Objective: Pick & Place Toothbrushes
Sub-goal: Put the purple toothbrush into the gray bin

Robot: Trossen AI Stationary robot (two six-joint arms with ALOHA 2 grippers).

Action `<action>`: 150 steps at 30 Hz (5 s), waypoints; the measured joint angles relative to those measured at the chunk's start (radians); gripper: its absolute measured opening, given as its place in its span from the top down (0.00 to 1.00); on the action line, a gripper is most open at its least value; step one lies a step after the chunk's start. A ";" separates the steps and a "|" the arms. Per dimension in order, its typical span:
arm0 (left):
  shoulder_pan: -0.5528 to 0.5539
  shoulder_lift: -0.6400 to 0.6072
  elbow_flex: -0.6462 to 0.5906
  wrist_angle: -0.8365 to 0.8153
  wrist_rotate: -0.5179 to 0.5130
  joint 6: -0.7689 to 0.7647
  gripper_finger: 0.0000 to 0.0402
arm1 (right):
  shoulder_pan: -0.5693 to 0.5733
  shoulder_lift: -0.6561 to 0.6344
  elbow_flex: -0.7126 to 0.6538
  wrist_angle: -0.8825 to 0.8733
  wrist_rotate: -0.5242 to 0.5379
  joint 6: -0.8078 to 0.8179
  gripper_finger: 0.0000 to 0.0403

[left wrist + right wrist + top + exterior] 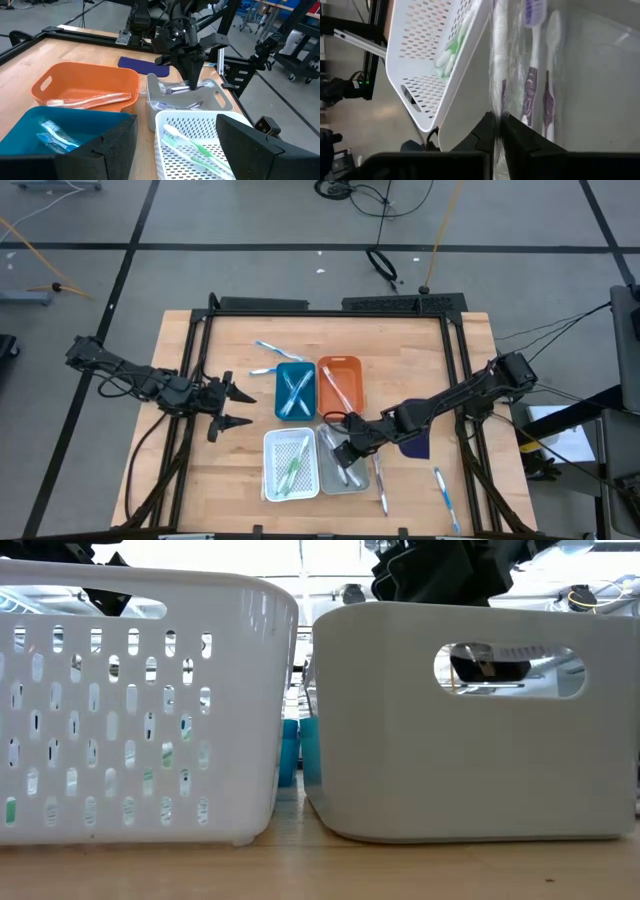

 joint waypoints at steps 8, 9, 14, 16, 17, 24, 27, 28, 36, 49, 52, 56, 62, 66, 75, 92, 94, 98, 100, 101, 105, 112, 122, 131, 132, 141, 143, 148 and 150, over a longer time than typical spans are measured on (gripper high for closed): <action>0.000 0.000 0.000 0.000 0.000 0.002 0.33 | 0.001 0.008 -0.001 -0.001 0.000 0.038 0.93; 0.000 0.000 0.000 0.000 0.000 0.002 0.33 | 0.001 0.012 -0.001 -0.004 0.000 0.038 0.94; 0.000 0.000 0.000 0.000 0.000 0.002 0.33 | 0.006 0.013 -0.003 -0.033 0.005 0.037 0.98; 0.000 0.000 0.000 0.000 0.000 0.002 0.33 | 0.007 0.013 -0.003 -0.058 0.025 0.037 0.97; 0.000 0.000 0.000 0.000 0.000 0.003 0.33 | 0.005 0.013 -0.003 -0.064 0.030 0.037 0.96; 0.000 0.000 0.000 0.001 0.000 0.004 0.33 | 0.005 0.033 -0.003 -0.054 0.026 0.042 0.94; 0.000 0.000 0.000 0.001 0.000 0.004 0.33 | 0.004 0.060 -0.003 -0.045 -0.020 0.045 0.96; 0.000 0.000 0.000 0.001 0.000 0.005 0.33 | 0.004 0.071 -0.003 -0.034 -0.025 0.045 0.96; 0.000 0.000 0.000 0.000 0.000 0.005 0.33 | 0.005 0.083 -0.002 -0.013 -0.023 0.044 0.90; 0.000 0.000 0.000 0.000 0.000 0.003 0.33 | 0.003 0.082 -0.003 0.059 -0.026 0.050 0.65; 0.000 0.000 0.000 0.000 0.000 0.003 0.33 | 0.002 0.082 -0.003 0.062 -0.052 0.080 0.61; 0.000 0.000 0.000 0.000 0.000 0.005 0.33 | 0.002 0.082 -0.003 0.060 -0.080 0.102 0.60; 0.000 0.000 0.000 0.000 0.000 0.005 0.33 | 0.002 0.057 -0.003 0.052 -0.072 0.117 0.63; 0.000 0.000 0.000 0.000 0.000 0.007 0.33 | 0.003 0.024 -0.003 0.019 0.011 0.116 0.65; 0.000 0.000 0.000 0.001 0.009 0.014 0.33 | 0.020 0.007 -0.003 -0.027 0.033 0.115 0.71; 0.000 0.000 0.000 0.001 0.018 0.016 0.33 | 0.118 -0.241 -0.003 -0.380 0.231 0.101 0.98; 0.000 0.000 0.000 0.001 0.018 0.016 0.33 | 0.138 -0.275 -0.003 -0.440 0.225 0.142 0.99; 0.000 0.000 0.000 0.001 0.018 0.015 0.33 | 0.181 -0.311 -0.003 -0.516 0.158 0.202 0.99; 0.000 0.000 0.000 0.001 0.018 0.016 0.33 | 0.206 -0.312 -0.003 -0.535 0.129 0.211 1.00; 0.000 0.000 0.000 0.001 0.018 0.014 0.33 | 0.219 -0.311 -0.003 -0.545 0.110 0.211 1.00; 0.000 0.000 0.000 0.003 0.018 0.003 0.33 | 0.267 -0.308 -0.003 -0.581 0.042 0.228 1.00; 0.000 0.000 0.000 0.005 0.017 0.003 0.33 | 0.327 -0.307 -0.003 -0.592 -0.015 0.118 0.99; 0.000 0.000 0.000 0.007 0.016 -0.024 0.33 | 0.328 -0.273 -0.003 -0.599 -0.046 0.150 0.92; 0.000 0.000 0.000 0.007 0.016 -0.023 0.33 | 0.334 -0.232 -0.003 -0.590 -0.050 0.269 0.64; 0.000 0.000 0.000 0.006 0.016 -0.022 0.33 | 0.335 -0.225 -0.003 -0.590 -0.050 0.282 0.61; 0.000 0.000 0.000 0.001 0.016 -0.018 0.33 | 0.335 -0.151 -0.003 -0.507 -0.040 0.324 0.45; 0.000 0.000 0.000 0.001 0.016 -0.018 0.33 | 0.335 -0.139 -0.003 -0.492 -0.022 0.335 0.45; 0.000 0.000 0.000 0.000 0.016 -0.018 0.33 | 0.334 -0.118 -0.003 -0.494 -0.020 0.394 0.47; 0.000 0.000 0.000 0.000 0.016 -0.018 0.33 | 0.335 -0.103 -0.003 -0.502 -0.020 0.407 0.48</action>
